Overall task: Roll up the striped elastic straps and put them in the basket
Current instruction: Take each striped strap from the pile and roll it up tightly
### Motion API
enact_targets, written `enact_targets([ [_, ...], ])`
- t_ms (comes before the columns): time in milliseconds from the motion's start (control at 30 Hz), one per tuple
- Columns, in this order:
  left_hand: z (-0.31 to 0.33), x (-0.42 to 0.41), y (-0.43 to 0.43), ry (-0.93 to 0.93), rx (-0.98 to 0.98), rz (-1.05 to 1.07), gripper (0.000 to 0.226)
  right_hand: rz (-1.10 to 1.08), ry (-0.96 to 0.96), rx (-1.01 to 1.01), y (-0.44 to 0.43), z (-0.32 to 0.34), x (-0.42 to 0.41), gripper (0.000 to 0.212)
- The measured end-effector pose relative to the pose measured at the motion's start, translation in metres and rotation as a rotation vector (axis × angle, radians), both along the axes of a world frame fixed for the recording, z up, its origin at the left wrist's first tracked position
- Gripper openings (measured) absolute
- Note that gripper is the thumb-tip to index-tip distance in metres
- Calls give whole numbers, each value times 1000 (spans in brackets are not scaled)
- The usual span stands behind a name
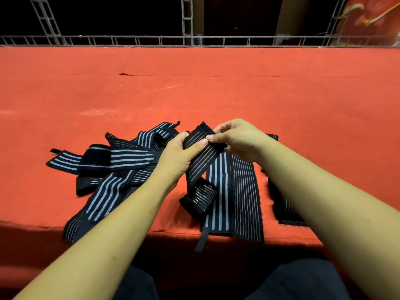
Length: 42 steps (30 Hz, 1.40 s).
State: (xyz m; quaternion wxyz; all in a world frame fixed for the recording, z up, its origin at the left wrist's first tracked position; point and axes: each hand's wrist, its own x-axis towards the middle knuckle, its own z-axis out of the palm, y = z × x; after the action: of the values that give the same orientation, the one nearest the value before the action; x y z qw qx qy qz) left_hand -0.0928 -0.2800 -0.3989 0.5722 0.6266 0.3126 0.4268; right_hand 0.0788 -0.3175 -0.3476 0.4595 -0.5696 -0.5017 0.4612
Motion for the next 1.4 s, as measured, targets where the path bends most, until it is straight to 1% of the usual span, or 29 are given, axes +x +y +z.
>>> enact_targets([
  [67,2,1,-3,117,31,-97,15,-116,-224,92,4,1,6,15],
  [133,1,1,-7,292,10,-280,21,-260,-493,202,11,3,17,11],
  [200,-2,-1,-12,426,-16,-434,23,-405,-644,238,18,5,32,7],
  [233,-3,-2,-14,450,-41,-488,22,-464,-696,245,19,5,40,5],
  [300,-5,-2,-19,422,-156,-571,14,-574,-835,248,17,7,54,11],
  [367,-5,-2,-23,346,-305,-617,8,-646,-976,241,14,5,66,17],
  [433,-6,0,-26,270,-392,-660,17,-681,-1080,238,13,1,77,19],
  [467,-6,2,-29,265,-416,-682,21,-697,-1121,244,12,0,81,20],
  [500,-9,6,-30,299,-428,-689,24,-717,-1157,254,11,-2,85,20],
  [533,-13,10,-32,370,-409,-678,30,-734,-1191,268,9,-3,88,20],
  [600,-24,22,-34,566,-300,-636,53,-746,-1237,272,8,-4,91,19],
  [633,-31,28,-35,634,-264,-620,61,-749,-1230,254,8,-3,90,17],
  [667,-38,35,-36,670,-246,-600,61,-755,-1196,239,7,-3,89,15],
  [700,-44,40,-37,677,-242,-581,55,-761,-1138,242,8,-3,88,13],
  [733,-49,45,-39,647,-265,-577,47,-760,-1072,274,9,-4,88,11],
  [800,-53,53,-44,485,-385,-596,39,-750,-953,358,12,-6,87,10],
  [867,-55,60,-45,279,-528,-602,30,-747,-889,395,14,-6,86,18],
  [900,-56,63,-45,222,-560,-594,26,-747,-882,394,16,-6,86,23],
  [933,-59,66,-45,225,-548,-570,21,-743,-888,388,18,-6,85,25],
  [967,-62,69,-44,305,-470,-523,17,-730,-899,379,20,-6,85,26],
  [1033,-71,75,-38,627,-152,-387,14,-684,-914,365,25,-11,85,28],
  [1067,-75,77,-34,780,10,-328,18,-666,-913,355,28,-14,85,28],
  [1100,-78,79,-31,883,123,-283,22,-653,-906,347,30,-18,85,28],
  [1133,-80,81,-29,939,185,-258,25,-648,-895,336,31,-22,86,27],
  [1200,-83,81,-27,971,242,-252,30,-640,-879,307,33,-30,88,27],
  [1267,-86,82,-25,999,326,-246,43,-640,-867,278,37,-38,94,28],
  [1333,-91,83,-23,1020,461,-207,65,-647,-865,256,41,-47,101,28],
  [1400,-97,83,-19,1013,536,-173,94,-662,-861,215,45,-55,108,25],
])
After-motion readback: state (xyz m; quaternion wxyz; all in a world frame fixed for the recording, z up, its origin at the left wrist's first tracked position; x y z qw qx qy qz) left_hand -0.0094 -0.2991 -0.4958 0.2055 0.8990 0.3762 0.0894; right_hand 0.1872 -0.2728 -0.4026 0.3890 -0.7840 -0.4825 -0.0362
